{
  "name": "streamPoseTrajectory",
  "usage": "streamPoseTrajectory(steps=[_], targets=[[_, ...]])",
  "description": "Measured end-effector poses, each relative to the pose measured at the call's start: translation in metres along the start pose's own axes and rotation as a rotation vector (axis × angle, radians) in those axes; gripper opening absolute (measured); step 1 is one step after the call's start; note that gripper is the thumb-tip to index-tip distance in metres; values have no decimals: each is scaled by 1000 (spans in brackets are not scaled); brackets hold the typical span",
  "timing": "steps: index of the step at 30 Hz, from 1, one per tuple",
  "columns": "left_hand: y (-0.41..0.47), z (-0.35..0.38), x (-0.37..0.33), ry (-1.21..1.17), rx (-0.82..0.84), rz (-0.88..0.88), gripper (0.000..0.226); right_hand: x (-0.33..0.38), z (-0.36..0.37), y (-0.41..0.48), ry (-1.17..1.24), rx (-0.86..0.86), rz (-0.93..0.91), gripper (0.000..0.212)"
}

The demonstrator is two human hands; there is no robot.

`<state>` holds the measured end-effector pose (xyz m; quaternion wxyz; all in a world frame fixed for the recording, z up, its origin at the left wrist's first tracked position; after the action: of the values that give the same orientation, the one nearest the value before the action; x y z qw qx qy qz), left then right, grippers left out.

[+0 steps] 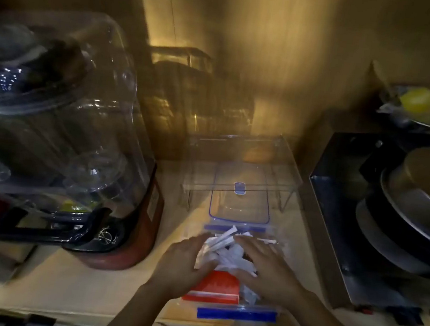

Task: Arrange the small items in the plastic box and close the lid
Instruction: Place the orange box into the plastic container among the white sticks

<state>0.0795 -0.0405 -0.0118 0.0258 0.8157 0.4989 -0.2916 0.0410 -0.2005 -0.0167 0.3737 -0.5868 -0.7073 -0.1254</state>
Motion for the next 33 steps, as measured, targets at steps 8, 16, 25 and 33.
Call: streamPoseTrajectory(steps=[8,16,25,33], targets=[[-9,29,-1,84,254,136,59,3,35,-1,-83,301,-22,74],[-11,31,-6,205,211,218,63,-10,43,3,34,321,55,56],[-4,37,-20,408,202,268,67,-5,29,10,83,259,54,37],[-7,-15,0,104,-2,35,51,-33,-11,13,390,0,158,15]])
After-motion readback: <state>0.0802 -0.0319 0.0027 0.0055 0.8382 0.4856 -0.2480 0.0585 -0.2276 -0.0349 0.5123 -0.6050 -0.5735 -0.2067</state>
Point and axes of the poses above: each hand's wrist, its own y-axis towards the middle knuckle, its own z-axis out of the palm, x = y × z, the point moved 9 cm from there along y, towards the middle knuckle, and after that the axes turned 8 degrees about x, right-handed, at the moved point
